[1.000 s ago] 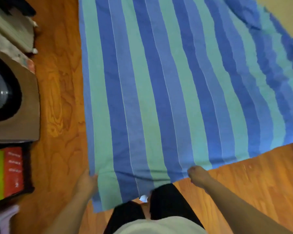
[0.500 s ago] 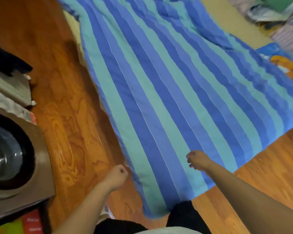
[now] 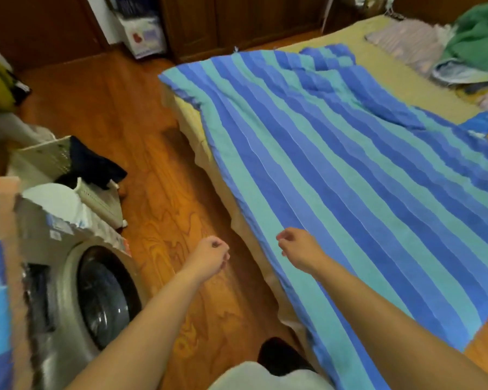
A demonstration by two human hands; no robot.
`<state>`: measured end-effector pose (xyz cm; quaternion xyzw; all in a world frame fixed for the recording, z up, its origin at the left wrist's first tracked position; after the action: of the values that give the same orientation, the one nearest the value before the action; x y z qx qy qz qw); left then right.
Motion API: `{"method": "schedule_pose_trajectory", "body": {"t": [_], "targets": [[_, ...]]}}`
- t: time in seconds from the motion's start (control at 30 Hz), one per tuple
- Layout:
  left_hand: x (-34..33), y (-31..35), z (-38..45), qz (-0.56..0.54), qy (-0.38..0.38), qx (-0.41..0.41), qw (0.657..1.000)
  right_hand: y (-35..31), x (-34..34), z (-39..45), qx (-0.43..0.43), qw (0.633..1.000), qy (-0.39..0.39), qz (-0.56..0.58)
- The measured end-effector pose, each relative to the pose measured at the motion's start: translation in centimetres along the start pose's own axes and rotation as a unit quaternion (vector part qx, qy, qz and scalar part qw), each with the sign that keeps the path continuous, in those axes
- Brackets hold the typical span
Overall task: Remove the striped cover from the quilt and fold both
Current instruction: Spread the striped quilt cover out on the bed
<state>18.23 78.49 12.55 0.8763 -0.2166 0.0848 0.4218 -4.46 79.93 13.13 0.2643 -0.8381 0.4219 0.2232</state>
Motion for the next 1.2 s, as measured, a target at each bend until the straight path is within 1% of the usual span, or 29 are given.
{"method": "schedule_pose_trajectory", "body": {"t": [0.03,0.1,0.17,0.23,0.3,0.37,0.5,0.6,0.67,0.73,0.8,0.9,0.97,1.0,1.03,1.07,1.1,1.13,1.2], "targets": [[-0.1,0.5,0.6,0.007,-0.016,0.006,1.000,0.6,-0.4,0.7,-0.031,1.000,0.003,0.001],[0.1,1.0,2.8,0.019,-0.044,0.023,0.999,1.2,-1.9,2.6,-0.087,0.996,-0.019,0.006],[1.5,1.8,6.0,0.020,-0.057,0.043,0.997,0.6,-3.4,5.8,-0.109,0.993,-0.045,-0.007],[4.2,3.0,9.4,0.026,-0.058,0.059,0.996,-1.2,-4.1,10.5,-0.117,0.991,-0.055,-0.024],[8.5,4.3,12.4,0.041,-0.028,0.091,0.995,-4.0,-4.3,15.2,-0.116,0.990,-0.077,-0.037],[13.5,5.9,14.8,0.033,0.016,0.115,0.993,-8.2,-4.0,19.5,-0.098,0.989,-0.101,-0.038],[23.6,8.7,19.5,-0.052,0.103,0.128,0.985,-19.1,-2.1,28.4,-0.030,0.990,-0.125,-0.060],[28.8,9.7,23.6,-0.138,0.135,0.143,0.971,-26.7,-1.8,35.4,0.011,0.994,-0.093,-0.056],[31.5,10.3,27.6,-0.164,0.128,0.156,0.966,-30.8,-2.6,40.4,0.023,0.996,-0.062,-0.064],[34.3,11.0,33.1,-0.182,0.110,0.164,0.963,-34.4,-4.3,45.5,0.015,0.996,-0.063,-0.064],[37.4,12.0,39.7,-0.189,0.075,0.163,0.966,-37.2,-6.2,50.3,-0.010,0.995,-0.068,-0.068],[43.0,14.6,48.8,-0.138,0.023,0.178,0.974,-39.9,-7.7,55.6,-0.069,0.997,-0.013,-0.042],[46.9,17.1,53.1,-0.091,-0.005,0.188,0.978,-40.8,-8.0,57.3,-0.156,0.988,0.000,-0.011],[48.8,19.0,55.2,-0.061,-0.018,0.189,0.980,-41.1,-8.1,57.9,-0.217,0.975,-0.003,0.041],[50.4,20.9,57.3,-0.028,-0.027,0.190,0.981,-41.5,-8.6,58.2,-0.282,0.951,-0.004,0.127],[51.7,22.9,59.5,0.003,-0.028,0.184,0.982,-42.2,-9.2,58.6,-0.339,0.908,0.004,0.246],[52.8,24.8,62.0,0.032,-0.029,0.169,0.985,-42.8,-9.9,59.3,-0.378,0.850,0.023,0.366],[53.3,26.7,64.4,0.061,-0.035,0.154,0.986,-43.3,-10.6,60.3,-0.403,0.784,0.047,0.471],[53.5,29.8,69.3,0.114,-0.054,0.136,0.983,-44.2,-11.9,62.9,-0.418,0.655,0.069,0.626]]}}
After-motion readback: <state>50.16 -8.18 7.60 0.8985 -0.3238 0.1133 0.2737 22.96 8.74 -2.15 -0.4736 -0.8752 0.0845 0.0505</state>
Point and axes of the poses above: each hand's wrist, its own z-axis towards the middle knuckle, its own x-axis out of the back of the hand, y = z × x, the point moved 2 cm from there along z, towards the middle knuckle, and after that the axes turned 2 degrees about z, right-handed, at the moved point
